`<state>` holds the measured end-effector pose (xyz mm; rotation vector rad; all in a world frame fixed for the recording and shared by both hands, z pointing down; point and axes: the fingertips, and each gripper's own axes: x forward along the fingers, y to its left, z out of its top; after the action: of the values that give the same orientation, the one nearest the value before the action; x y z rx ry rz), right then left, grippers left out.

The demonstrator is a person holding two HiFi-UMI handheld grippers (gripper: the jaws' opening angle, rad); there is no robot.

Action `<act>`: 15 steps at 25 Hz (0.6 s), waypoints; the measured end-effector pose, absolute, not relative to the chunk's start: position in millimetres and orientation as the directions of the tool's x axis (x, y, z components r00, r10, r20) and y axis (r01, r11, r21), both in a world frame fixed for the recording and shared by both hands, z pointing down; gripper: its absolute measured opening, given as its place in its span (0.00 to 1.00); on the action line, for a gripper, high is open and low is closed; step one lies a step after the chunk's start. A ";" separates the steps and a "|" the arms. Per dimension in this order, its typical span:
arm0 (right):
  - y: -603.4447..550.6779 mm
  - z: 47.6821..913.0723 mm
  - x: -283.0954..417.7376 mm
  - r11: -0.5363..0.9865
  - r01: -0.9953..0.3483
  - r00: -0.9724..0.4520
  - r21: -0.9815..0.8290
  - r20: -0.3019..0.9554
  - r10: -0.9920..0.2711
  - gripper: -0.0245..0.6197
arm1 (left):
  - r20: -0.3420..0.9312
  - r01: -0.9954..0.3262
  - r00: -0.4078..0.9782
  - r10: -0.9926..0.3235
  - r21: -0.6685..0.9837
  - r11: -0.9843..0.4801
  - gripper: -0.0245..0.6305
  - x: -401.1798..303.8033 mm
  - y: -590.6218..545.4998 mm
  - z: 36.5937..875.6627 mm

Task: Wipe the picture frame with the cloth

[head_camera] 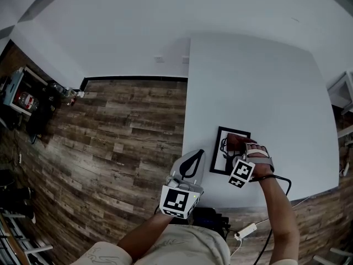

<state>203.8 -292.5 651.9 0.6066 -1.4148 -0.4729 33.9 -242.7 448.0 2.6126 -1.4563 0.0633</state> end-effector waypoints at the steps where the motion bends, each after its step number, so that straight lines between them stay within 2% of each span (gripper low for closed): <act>1: -289.9 652.1 203.5 0.765 -0.050 0.107 0.642 0.765 -0.635 0.13 | 0.111 -0.848 0.529 -0.841 0.112 -0.518 0.04 34.4 -242.5 448.5; 15: -247.9 655.4 196.5 0.803 -0.019 0.080 0.596 0.801 -0.593 0.13 | 0.096 -0.840 0.541 -0.835 0.116 -0.531 0.04 37.7 -244.7 444.4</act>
<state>196.5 -247.9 655.4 0.5286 -1.4417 -0.4599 37.7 -244.7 444.4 2.6254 -1.4368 0.0436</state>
